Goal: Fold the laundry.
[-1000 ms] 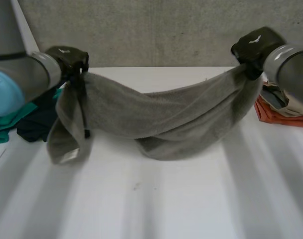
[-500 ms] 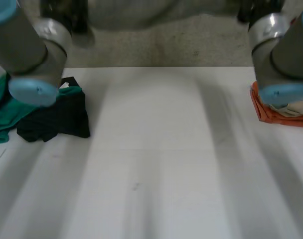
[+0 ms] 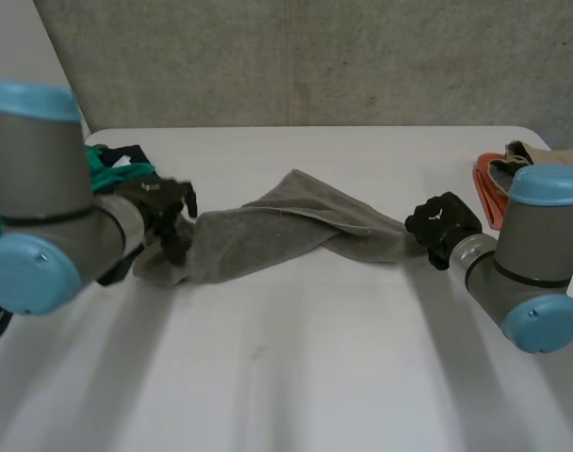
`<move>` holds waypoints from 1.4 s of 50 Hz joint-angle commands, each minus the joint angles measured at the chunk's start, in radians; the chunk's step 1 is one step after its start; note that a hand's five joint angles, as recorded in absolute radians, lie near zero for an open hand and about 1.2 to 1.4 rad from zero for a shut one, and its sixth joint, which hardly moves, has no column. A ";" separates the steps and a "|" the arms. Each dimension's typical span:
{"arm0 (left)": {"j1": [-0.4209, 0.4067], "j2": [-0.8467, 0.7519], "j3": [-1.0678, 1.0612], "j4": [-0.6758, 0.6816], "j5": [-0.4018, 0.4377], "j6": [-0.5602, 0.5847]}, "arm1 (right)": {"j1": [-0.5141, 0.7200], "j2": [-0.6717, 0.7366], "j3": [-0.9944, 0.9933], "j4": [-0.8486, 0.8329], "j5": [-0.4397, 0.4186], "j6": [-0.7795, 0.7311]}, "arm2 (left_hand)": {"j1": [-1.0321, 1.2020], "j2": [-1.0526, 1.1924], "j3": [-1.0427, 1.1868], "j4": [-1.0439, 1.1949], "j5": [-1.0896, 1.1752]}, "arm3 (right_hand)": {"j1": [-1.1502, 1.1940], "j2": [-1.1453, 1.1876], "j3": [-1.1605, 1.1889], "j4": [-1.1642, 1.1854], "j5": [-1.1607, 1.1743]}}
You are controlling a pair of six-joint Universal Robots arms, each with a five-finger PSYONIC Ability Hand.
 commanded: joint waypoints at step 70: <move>0.023 -0.164 0.603 0.011 -0.098 0.278 | -0.021 -0.042 -0.642 0.277 0.069 -0.023 | 0.893 0.889 0.885 0.897 0.901 | 0.262 0.222 0.206 0.202 0.227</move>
